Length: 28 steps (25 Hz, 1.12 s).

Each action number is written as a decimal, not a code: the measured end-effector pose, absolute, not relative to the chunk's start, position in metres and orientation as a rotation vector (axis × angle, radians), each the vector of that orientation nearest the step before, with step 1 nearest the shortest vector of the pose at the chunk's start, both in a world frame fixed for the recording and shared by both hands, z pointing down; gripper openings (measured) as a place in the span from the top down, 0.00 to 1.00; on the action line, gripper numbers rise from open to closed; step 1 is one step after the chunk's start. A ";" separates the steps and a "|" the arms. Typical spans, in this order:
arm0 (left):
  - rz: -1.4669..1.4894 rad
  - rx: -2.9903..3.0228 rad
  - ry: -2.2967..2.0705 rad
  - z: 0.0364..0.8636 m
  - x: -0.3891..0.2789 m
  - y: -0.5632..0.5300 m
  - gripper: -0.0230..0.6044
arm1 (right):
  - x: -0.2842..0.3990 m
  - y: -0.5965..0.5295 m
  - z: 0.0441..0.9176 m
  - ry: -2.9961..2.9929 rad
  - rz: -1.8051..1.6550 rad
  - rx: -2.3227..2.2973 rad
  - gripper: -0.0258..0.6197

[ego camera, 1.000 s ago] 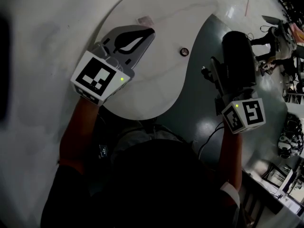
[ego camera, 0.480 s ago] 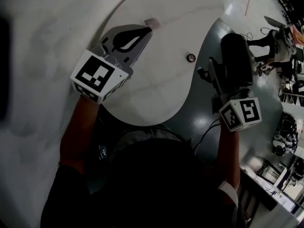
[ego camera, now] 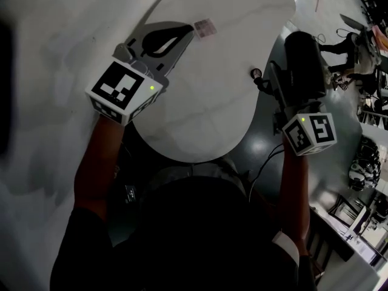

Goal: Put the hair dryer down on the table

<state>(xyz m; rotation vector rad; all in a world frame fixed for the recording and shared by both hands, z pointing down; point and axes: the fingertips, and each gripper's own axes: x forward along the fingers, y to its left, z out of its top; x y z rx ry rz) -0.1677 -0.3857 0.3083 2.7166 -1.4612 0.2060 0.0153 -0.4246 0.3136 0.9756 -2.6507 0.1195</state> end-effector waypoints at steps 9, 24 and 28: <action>0.217 2.648 -1.442 0.335 -0.181 -0.411 0.96 | -0.007 -0.466 0.351 -2.617 0.189 0.947 0.61; 0.231 2.569 -1.424 0.396 -0.175 -0.456 0.96 | -0.007 -0.537 0.443 -2.535 0.316 0.938 0.61; 0.213 2.553 -1.427 0.404 -0.171 -0.458 0.96 | 0.000 -0.546 0.466 -2.489 0.317 0.942 0.61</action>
